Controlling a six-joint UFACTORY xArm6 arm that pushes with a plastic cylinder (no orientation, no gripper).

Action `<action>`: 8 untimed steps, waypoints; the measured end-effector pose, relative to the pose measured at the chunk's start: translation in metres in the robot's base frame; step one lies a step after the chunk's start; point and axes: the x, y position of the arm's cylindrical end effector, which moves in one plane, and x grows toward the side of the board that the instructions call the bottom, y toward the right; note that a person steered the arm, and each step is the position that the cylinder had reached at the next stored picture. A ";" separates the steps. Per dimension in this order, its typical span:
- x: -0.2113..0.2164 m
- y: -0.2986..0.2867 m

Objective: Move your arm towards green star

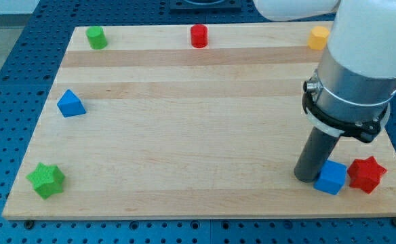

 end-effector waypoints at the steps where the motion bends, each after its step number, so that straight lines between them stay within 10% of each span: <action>1: 0.000 -0.005; 8: -0.010 -0.165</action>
